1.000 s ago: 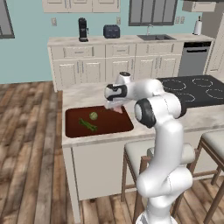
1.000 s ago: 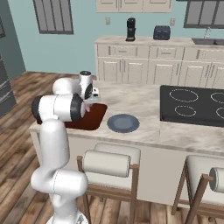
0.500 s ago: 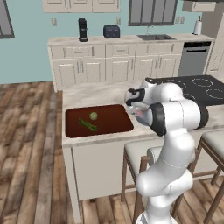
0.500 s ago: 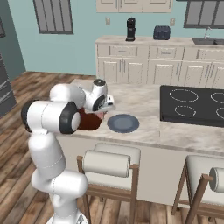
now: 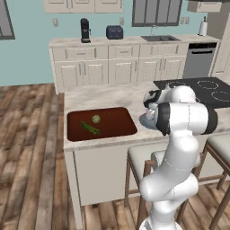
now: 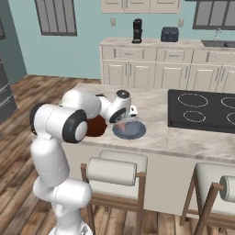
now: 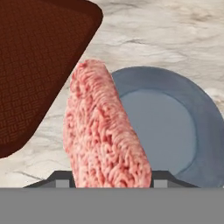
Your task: Create a steak meal by picking up the steak and asparagus from the tray and placing them on the plate. Leave the tomato on the tray.
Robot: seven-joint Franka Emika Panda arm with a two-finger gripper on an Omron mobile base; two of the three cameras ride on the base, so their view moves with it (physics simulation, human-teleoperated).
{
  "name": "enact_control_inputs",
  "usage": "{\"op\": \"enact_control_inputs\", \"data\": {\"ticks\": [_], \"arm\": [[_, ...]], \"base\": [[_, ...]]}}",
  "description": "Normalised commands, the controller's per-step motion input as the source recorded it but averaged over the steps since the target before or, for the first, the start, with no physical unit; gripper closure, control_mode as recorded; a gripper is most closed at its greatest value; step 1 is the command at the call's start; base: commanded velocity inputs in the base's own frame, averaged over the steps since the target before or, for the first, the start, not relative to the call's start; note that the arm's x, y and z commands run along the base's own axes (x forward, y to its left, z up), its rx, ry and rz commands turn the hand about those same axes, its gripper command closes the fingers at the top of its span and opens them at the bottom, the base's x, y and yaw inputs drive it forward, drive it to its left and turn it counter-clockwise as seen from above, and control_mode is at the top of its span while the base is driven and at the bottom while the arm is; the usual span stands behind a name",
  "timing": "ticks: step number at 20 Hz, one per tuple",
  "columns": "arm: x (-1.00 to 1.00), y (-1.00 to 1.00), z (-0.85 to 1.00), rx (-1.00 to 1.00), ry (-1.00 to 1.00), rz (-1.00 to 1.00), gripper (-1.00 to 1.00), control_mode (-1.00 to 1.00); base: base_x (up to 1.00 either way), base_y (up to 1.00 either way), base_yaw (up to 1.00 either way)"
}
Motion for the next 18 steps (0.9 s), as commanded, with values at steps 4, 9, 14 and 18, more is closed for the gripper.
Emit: {"op": "enact_control_inputs", "data": {"ticks": [4, 9, 14, 18], "arm": [[0.18, -0.49, 0.0, 0.0, 0.0, 0.0, 1.0, -1.0], [0.19, -0.07, -0.03, 0.0, 0.0, 0.0, 1.0, -1.0], [0.2, -0.04, -0.22, 0.0, 0.0, 0.0, 1.0, -1.0], [0.16, -0.09, -0.31, 0.0, 0.0, 0.0, 1.0, -1.0]], "base": [[0.0, 0.0, 0.0], [0.0, 0.0, 0.0], [0.0, 0.0, 0.0], [0.0, 0.0, 0.0]]}}
